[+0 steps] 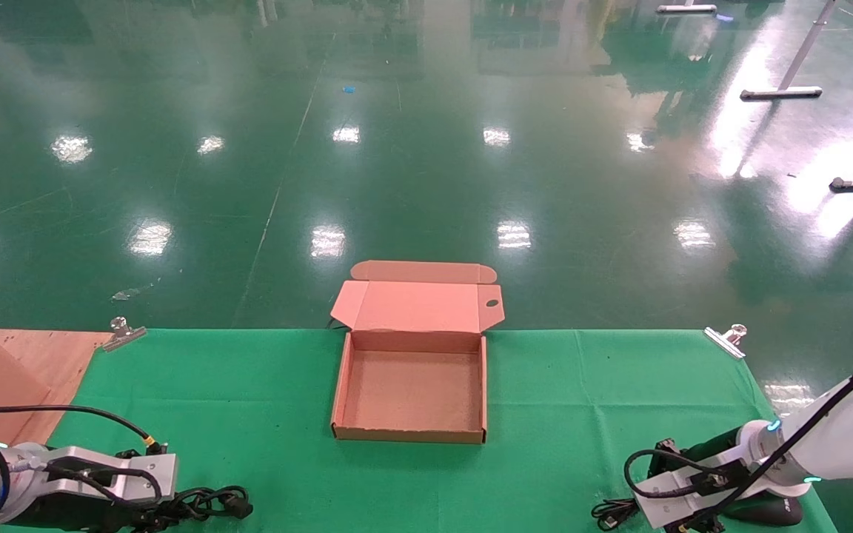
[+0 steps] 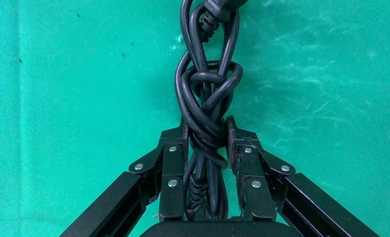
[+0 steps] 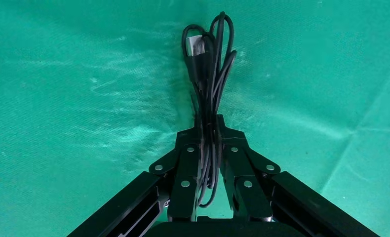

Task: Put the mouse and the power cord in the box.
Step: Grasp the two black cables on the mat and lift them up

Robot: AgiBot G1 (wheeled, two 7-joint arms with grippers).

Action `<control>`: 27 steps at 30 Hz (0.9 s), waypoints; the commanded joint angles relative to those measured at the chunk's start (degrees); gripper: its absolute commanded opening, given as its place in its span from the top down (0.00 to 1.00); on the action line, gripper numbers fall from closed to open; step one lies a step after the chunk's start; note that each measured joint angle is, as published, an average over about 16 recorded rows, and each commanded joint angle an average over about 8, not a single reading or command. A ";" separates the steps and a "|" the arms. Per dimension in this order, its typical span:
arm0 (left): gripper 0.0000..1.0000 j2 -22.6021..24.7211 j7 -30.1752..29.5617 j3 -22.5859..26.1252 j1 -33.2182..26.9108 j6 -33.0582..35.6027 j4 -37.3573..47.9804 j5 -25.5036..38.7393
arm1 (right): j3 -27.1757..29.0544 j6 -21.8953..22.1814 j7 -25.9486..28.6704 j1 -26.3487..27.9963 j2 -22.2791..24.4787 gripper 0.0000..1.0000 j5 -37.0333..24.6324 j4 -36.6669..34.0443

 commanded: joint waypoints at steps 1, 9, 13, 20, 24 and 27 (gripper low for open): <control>1.00 -0.15 0.14 -0.11 -0.31 0.70 -0.03 -0.16 | 0.12 -0.63 0.01 0.24 0.14 1.00 0.17 -0.09; 1.00 0.47 1.03 -0.07 -8.74 5.25 -2.96 -0.07 | 2.46 -9.61 -1.03 7.71 2.63 1.00 3.55 1.20; 1.00 1.31 1.20 -0.29 -13.61 7.27 -4.52 -0.34 | 3.67 -13.12 -0.82 12.52 3.37 1.00 5.30 1.96; 1.00 4.42 1.44 -1.44 -20.97 8.24 -6.28 -1.90 | 5.84 -14.52 2.54 19.58 0.41 1.00 8.40 2.43; 1.00 7.56 2.50 -2.12 -22.88 5.50 -6.21 -2.78 | 6.44 -8.47 4.83 21.44 -4.23 1.00 9.16 2.71; 1.00 9.94 3.51 -2.46 -22.93 1.19 -5.55 -3.11 | 6.66 -1.16 6.00 21.31 -7.49 1.00 9.36 3.03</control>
